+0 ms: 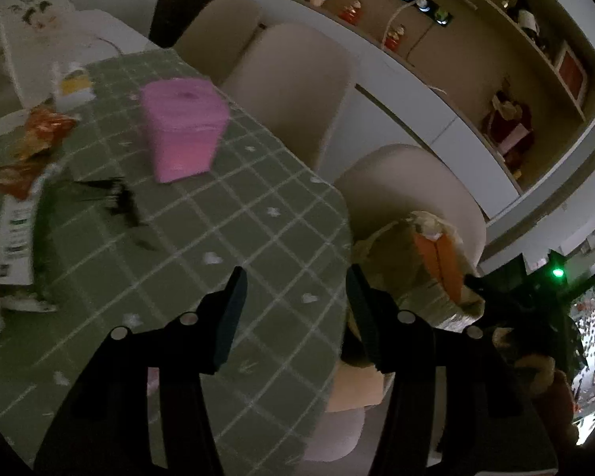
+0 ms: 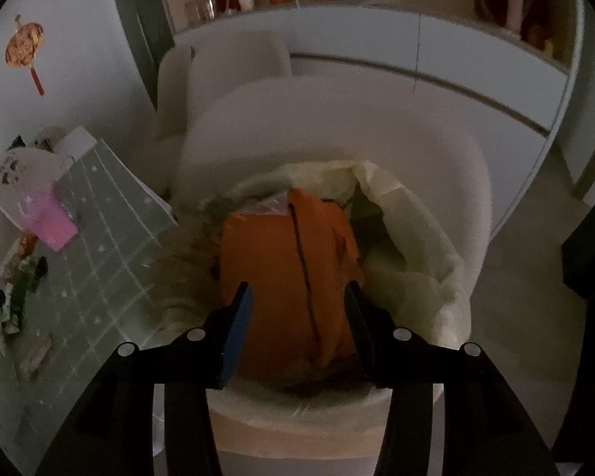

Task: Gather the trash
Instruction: 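Open the left tool over the bag dropping the yellow packet while the right tool releases the orange packet, then return to the table and grasp the red snack packet with the left tool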

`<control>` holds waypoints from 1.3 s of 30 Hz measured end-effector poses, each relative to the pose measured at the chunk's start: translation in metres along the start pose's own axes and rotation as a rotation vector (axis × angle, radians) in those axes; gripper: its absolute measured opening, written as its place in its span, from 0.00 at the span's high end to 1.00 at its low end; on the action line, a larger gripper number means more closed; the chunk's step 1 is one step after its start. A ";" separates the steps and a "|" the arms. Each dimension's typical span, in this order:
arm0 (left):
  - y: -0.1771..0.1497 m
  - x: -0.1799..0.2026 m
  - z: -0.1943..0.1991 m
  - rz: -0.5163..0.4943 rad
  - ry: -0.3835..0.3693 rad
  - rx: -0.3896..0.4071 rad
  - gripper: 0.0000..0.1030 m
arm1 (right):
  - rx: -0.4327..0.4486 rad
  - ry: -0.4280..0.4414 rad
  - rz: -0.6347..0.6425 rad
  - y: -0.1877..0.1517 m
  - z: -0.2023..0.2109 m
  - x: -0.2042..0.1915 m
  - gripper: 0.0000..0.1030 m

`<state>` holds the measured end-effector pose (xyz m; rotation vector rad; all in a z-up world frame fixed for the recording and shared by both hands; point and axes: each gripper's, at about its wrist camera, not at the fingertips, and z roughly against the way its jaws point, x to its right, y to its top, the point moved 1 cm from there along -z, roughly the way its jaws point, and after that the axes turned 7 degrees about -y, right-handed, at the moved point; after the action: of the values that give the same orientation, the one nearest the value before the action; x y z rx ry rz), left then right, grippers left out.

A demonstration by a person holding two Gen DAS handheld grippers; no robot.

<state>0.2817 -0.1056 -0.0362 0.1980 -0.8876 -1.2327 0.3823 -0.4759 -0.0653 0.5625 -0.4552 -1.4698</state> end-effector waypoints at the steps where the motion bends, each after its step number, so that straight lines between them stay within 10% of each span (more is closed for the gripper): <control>1: -0.002 -0.005 0.007 0.002 0.006 0.006 0.52 | 0.016 0.003 -0.003 -0.002 0.008 -0.001 0.56; 22: -0.034 -0.198 0.180 0.045 0.199 0.144 0.47 | 0.122 0.318 0.123 -0.067 0.103 -0.219 0.56; 39: 0.102 -0.263 0.071 -0.072 0.100 0.027 0.46 | 0.070 0.295 0.170 -0.066 0.061 -0.277 0.56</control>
<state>0.2933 0.1843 -0.0562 0.3131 -0.8168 -1.2666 0.2771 -0.2052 -0.0427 0.7650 -0.3138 -1.1893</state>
